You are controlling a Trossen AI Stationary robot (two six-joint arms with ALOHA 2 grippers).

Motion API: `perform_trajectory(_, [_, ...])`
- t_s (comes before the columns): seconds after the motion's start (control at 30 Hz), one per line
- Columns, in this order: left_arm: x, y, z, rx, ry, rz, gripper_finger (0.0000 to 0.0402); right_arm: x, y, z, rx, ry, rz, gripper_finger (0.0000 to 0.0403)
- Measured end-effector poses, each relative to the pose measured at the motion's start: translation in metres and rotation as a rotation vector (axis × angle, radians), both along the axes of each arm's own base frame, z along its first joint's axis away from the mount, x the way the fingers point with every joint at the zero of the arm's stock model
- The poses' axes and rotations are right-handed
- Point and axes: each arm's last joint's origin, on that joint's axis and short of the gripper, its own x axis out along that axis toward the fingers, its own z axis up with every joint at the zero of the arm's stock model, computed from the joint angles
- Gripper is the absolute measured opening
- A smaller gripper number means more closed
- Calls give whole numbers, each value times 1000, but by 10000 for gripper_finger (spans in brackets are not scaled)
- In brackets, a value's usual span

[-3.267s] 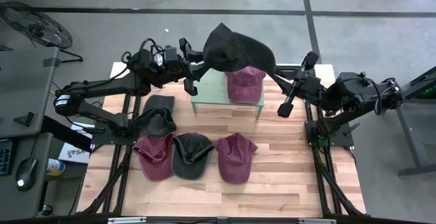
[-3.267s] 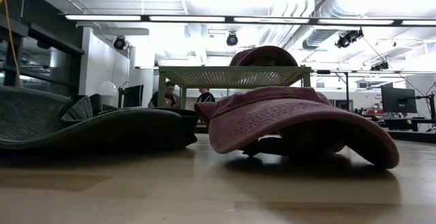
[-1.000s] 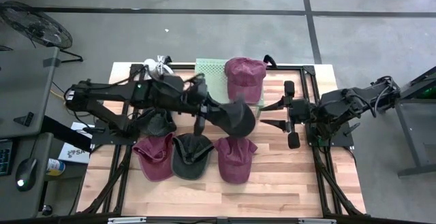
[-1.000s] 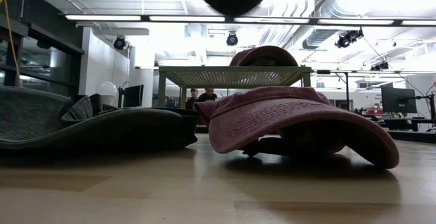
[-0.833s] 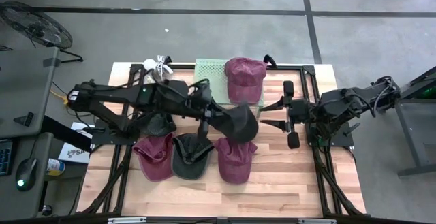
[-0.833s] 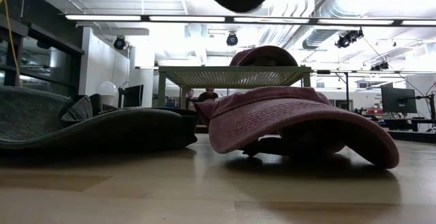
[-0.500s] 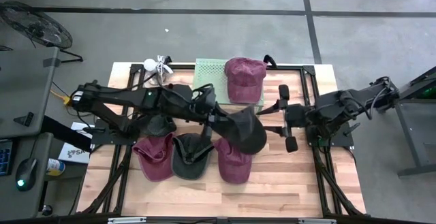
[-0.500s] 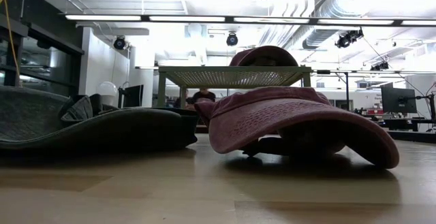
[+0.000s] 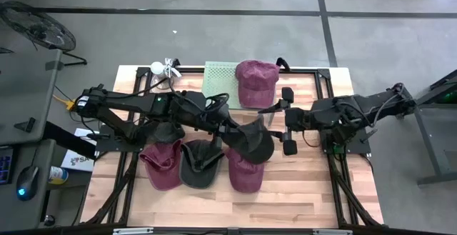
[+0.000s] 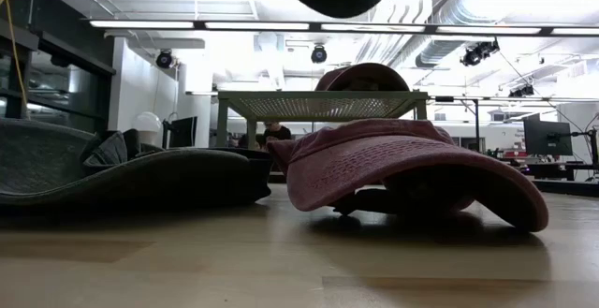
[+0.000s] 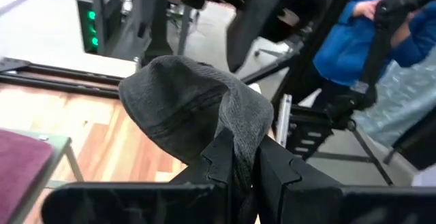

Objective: Pick & Place hat
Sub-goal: Put the bottom right black cap on the shelf

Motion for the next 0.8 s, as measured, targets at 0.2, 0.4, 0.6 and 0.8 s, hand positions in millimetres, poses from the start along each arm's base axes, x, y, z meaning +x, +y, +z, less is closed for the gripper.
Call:
perform_trajectory(0.2, [-1, -2, -1, 1, 7, -81, 27, 5, -8, -4, 66, 37, 60, 253])
perform_trajectory(0.4, [-1, -3, -1, 12, 3, -99, 27, 22, -9, -17, 133, 106, 130, 253])
perform_trajectory(0.6, [-1, -2, -1, 18, 4, -90, 27, 35, -3, -29, 185, 165, 178, 252])
perform_trajectory(0.8, [0, 0, -1, 39, 8, -10, 27, 35, -1, -33, 280, 211, 190, 233])
